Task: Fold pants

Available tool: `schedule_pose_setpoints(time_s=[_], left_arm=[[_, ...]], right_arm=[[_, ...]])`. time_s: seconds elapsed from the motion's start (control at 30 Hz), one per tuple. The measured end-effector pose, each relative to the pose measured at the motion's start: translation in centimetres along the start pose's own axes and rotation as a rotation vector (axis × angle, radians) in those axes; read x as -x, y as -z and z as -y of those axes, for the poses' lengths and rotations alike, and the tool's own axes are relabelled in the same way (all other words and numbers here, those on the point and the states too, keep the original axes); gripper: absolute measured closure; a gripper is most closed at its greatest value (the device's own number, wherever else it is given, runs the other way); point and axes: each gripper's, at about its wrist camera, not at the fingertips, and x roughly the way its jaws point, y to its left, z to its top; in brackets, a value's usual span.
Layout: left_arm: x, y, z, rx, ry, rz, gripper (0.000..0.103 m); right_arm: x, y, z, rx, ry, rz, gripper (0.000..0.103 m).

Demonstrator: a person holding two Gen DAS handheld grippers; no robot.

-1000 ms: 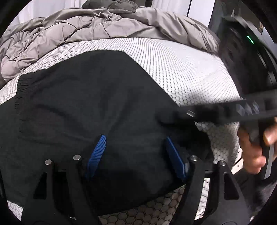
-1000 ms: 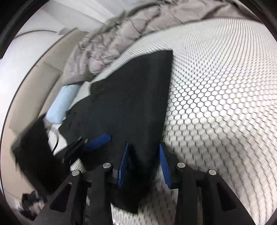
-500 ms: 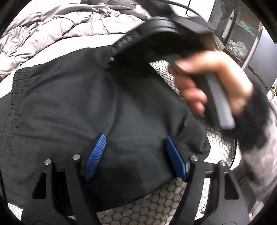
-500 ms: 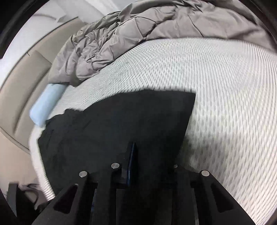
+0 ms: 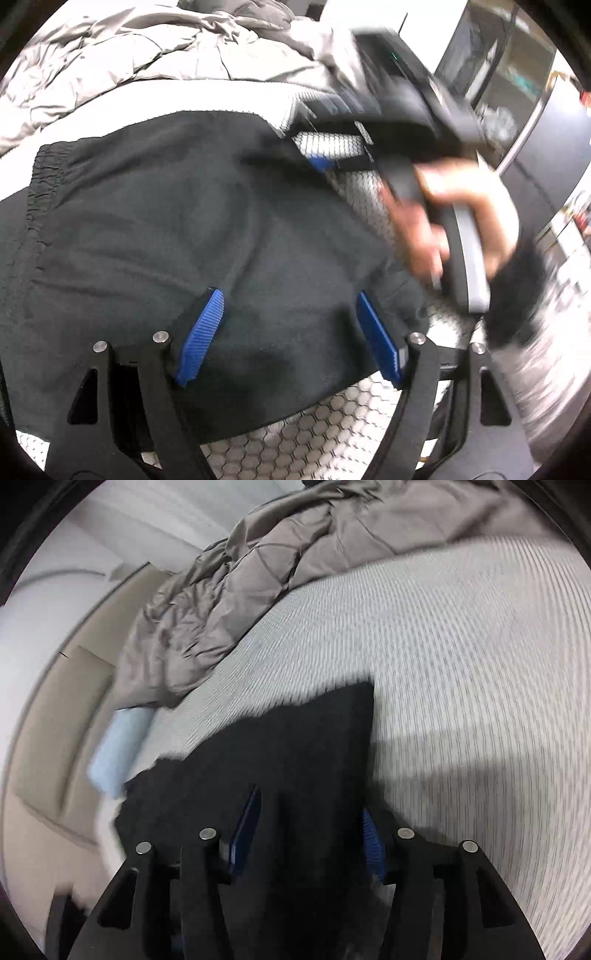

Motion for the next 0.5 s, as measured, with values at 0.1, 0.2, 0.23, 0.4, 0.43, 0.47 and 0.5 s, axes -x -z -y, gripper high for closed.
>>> schedule_pose_setpoints(time_s=[0.1,0.2,0.23,0.4,0.43,0.47,0.5], left_arm=[[2.6,-0.3,-2.2,0.076,0.000,0.073,0.030],[4.6,-0.4,-4.6,0.121,-0.046,0.127,0.030],[4.8,-0.6,-5.4,0.134,-0.059,0.139,0.030],[5.5,-1.2,-9.8,0.222,-0.122,0.149,0.030],[5.4,-1.4,-10.3,0.230,-0.134,0.146,0.030],[5.1,-1.5,-10.7,0.233,-0.141,0.140,0.030],[4.8,-1.7,-10.9,0.229,-0.144,0.134,0.030]], right_arm=[[1.2,2.7,0.5,-0.067,-0.069,0.028,0.052],[2.0,4.0,0.8,-0.090,-0.109,0.057,0.081],[1.8,3.8,0.8,-0.088,-0.095,0.056,0.091],[1.9,1.6,-2.2,0.099,0.071,0.105,0.091],[1.3,1.2,-3.0,0.153,0.172,0.098,0.081],[1.1,1.2,-3.9,0.203,0.297,0.092,0.078],[1.2,1.4,-4.6,0.224,0.350,0.102,0.077]])
